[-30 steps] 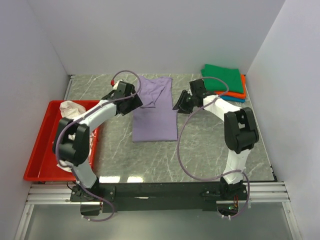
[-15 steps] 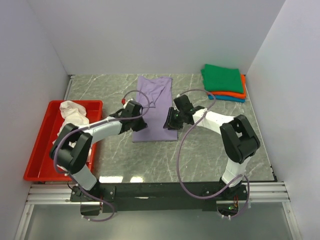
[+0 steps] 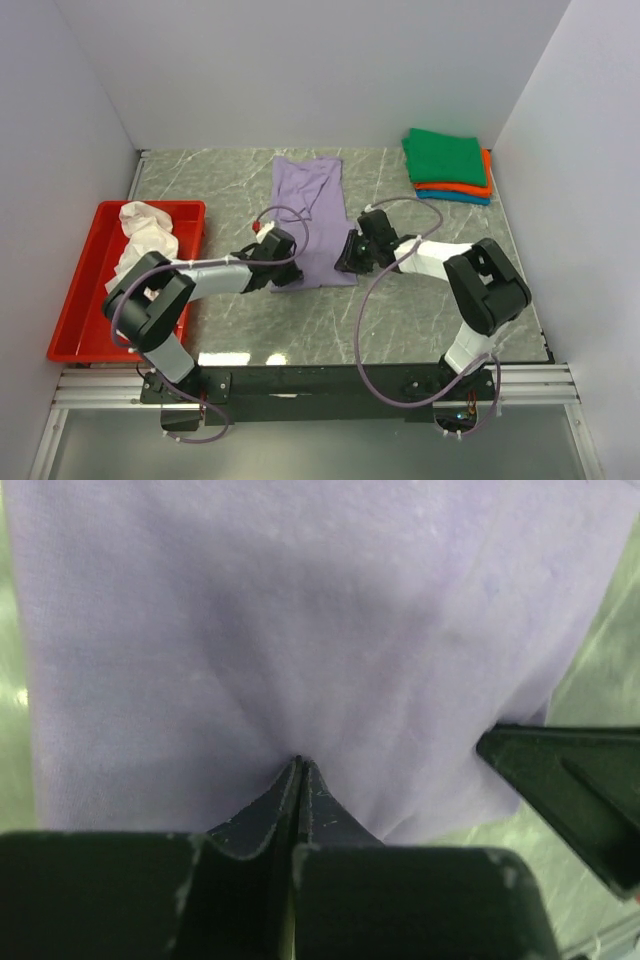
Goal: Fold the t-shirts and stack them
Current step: Fold the tshirt
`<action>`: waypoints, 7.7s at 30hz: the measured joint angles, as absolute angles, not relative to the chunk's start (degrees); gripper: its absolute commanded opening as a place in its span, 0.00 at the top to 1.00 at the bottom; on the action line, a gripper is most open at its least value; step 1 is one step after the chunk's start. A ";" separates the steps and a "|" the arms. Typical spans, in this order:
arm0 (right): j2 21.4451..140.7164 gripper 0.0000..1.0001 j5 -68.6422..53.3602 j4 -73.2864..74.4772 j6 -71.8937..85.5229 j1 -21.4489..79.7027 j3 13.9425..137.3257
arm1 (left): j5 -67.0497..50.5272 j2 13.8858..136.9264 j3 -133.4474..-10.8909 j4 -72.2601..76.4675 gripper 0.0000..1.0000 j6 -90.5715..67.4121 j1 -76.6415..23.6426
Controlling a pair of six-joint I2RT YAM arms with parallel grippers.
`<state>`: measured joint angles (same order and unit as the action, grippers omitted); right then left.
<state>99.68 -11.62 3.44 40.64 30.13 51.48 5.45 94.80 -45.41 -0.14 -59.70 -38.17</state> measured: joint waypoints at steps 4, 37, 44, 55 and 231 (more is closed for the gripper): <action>95.29 0.65 -12.91 -1.10 41.78 30.13 44.51 | 6.46 91.33 -41.23 0.93 0.96 -62.19 -42.15; 64.55 0.56 -8.08 15.07 44.91 40.18 34.13 | 9.69 79.94 -64.45 -19.73 0.59 -53.91 -22.52; 71.94 0.57 -7.92 12.82 42.92 41.39 35.38 | 9.56 108.79 -91.20 -22.92 0.59 -44.49 -20.99; 73.52 0.57 -6.50 11.22 42.57 46.57 35.38 | 14.41 127.90 -110.67 -36.71 0.58 -40.07 -22.55; 133.19 0.58 -19.88 27.09 35.38 14.24 111.00 | 1.52 126.37 -103.92 -25.17 0.46 -34.37 -14.31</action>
<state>133.19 -19.88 27.09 35.38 14.24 111.00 1.52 126.37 -103.92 -25.17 -34.37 -14.31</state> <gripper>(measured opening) 0.418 0.536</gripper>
